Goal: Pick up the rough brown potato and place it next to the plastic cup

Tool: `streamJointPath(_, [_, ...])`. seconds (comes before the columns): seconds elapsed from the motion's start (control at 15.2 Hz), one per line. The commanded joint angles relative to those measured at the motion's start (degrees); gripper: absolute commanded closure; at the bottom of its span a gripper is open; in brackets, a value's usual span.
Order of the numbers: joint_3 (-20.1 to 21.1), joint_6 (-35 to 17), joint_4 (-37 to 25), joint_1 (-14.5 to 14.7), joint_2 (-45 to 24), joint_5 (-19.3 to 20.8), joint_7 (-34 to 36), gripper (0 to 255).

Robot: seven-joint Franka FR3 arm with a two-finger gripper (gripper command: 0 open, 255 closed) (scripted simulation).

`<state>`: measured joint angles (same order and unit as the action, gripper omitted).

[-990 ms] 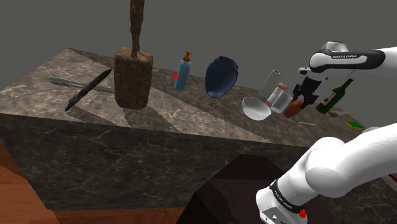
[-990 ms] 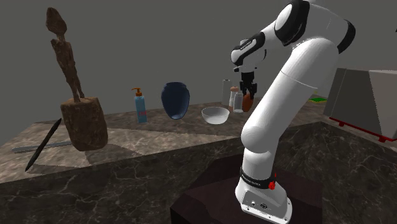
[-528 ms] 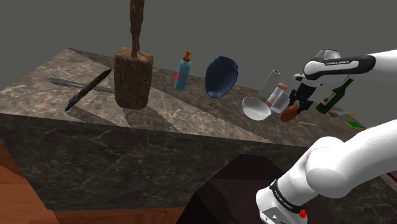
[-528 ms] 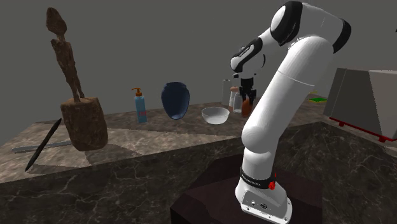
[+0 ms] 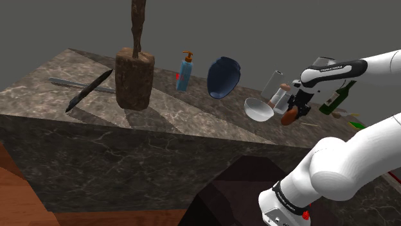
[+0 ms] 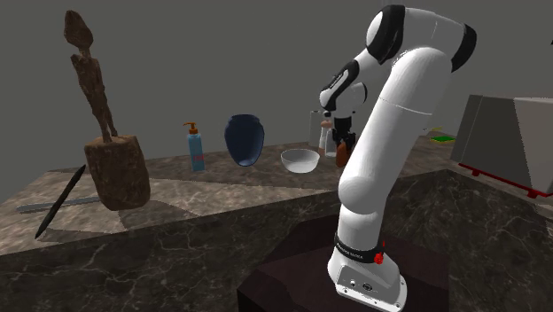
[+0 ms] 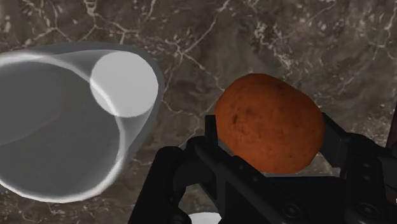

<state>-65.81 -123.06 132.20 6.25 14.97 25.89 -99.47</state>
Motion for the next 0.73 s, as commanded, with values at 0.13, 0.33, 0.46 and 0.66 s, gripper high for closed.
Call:
streamJointPath(0.13, [-2.90, -4.07, 2.22, 1.70, -2.99, -1.71, -1.14, 255])
streamJointPath(0.33, [-3.74, -5.14, 2.60, 2.29, -3.93, -2.42, -1.61, 255])
streamJointPath(0.46, [-3.74, -5.14, 2.60, 2.29, -3.93, -2.42, -1.61, 255])
streamJointPath(0.66, [-3.74, -5.14, 2.60, 2.29, -3.93, -2.42, -1.61, 255])
